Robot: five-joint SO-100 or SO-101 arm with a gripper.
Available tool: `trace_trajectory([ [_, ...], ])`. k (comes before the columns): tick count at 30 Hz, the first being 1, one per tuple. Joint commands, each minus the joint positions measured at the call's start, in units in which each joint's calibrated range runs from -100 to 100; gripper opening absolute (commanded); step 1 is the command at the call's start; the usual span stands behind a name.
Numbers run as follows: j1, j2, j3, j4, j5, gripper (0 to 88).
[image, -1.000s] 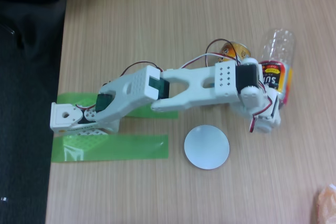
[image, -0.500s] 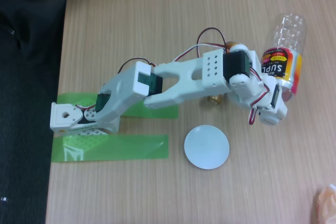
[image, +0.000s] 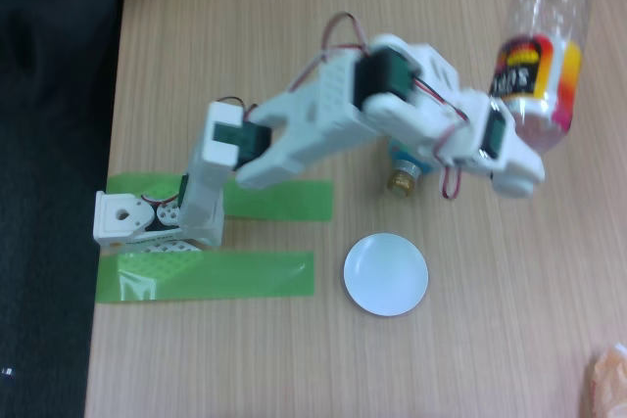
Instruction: Pick up the plastic bottle and stand it up on the white place
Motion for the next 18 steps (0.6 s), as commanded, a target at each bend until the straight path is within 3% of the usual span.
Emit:
trace_trajectory([
  [1, 0.0, -6.9, -1.6, -0.2, 0.3, 11.1],
  [11, 0.4, -13.3, 11.0, -2.1, 0.3, 11.1],
  [18, 0.7, -25.3, 33.5, -20.8, 1.7, 11.1],
])
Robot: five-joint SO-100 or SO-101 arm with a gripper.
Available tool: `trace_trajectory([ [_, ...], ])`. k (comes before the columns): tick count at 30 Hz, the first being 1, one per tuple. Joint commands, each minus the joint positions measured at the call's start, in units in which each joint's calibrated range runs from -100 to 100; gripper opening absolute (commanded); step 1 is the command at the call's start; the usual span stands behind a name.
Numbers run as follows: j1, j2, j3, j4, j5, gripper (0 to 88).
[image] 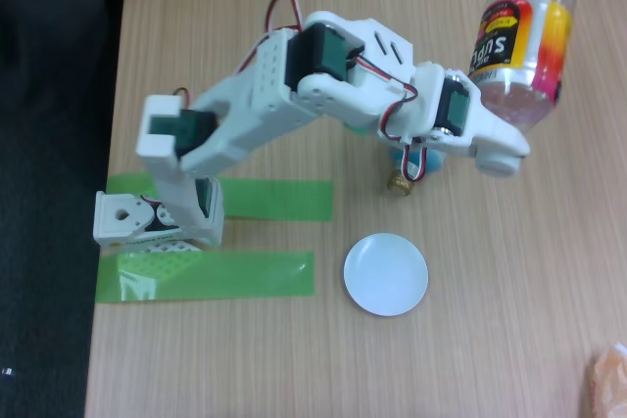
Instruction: Pick up the plastic bottle and stand it up on the white place
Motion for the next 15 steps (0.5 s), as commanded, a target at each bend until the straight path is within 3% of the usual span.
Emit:
trace_trajectory([
  [1, 0.4, -8.1, 12.1, -11.0, 2.8, 11.1],
  [15, 5.5, -38.3, 73.2, -55.4, 23.7, 11.1],
])
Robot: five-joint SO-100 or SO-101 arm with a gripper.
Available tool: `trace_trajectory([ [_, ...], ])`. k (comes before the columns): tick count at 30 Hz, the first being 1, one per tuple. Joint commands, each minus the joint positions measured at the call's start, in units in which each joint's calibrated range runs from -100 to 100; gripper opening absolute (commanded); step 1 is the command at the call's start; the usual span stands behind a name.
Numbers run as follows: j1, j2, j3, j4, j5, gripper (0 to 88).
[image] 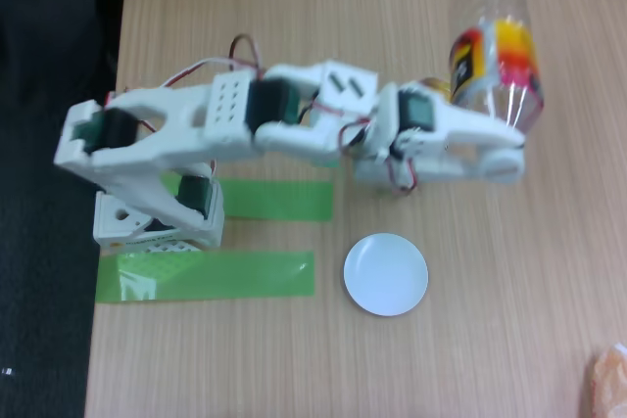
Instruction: Pick up the plastic bottle and stand it up on the white place
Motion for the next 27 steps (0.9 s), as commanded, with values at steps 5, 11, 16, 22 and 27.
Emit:
trace_trajectory([
  [5, 8.9, -18.4, 35.4, -26.2, 13.1, 11.1],
  [11, 14.8, -36.3, 54.7, -37.4, 16.6, 11.1],
  [16, 15.0, -50.5, 60.5, -37.2, 18.7, 11.1],
  [22, 13.0, -63.0, 61.4, -37.2, 20.1, 11.1],
  [27, 12.7, -63.7, 58.8, -38.0, 20.2, 11.1],
])
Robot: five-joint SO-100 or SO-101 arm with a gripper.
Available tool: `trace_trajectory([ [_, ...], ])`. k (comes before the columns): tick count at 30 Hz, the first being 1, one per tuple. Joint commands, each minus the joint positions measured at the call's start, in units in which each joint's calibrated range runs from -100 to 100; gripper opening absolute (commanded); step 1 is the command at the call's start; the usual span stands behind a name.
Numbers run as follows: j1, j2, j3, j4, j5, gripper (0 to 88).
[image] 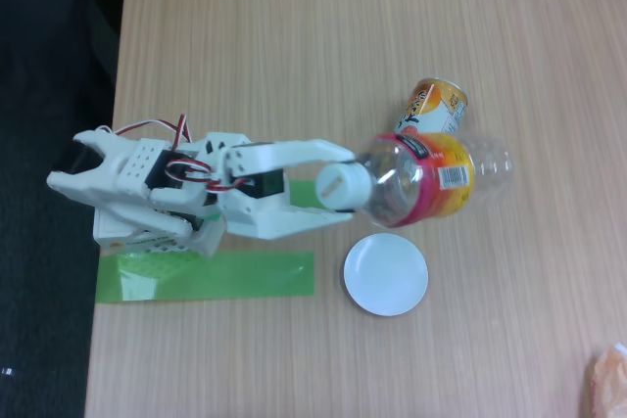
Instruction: Pick up the plastic bottle and stand it up on the white place
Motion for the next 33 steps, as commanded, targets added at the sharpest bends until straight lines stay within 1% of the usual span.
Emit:
trace_trajectory([
  [1, -0.4, -0.3, -3.2, -0.6, 0.2, 11.1],
  [3, -0.4, -0.3, -3.3, -0.5, 1.0, 11.1],
  [7, -0.3, -0.3, -2.9, -0.5, 4.5, 11.1],
  [33, -0.2, -0.3, -5.2, -1.0, 4.8, 11.1],
])
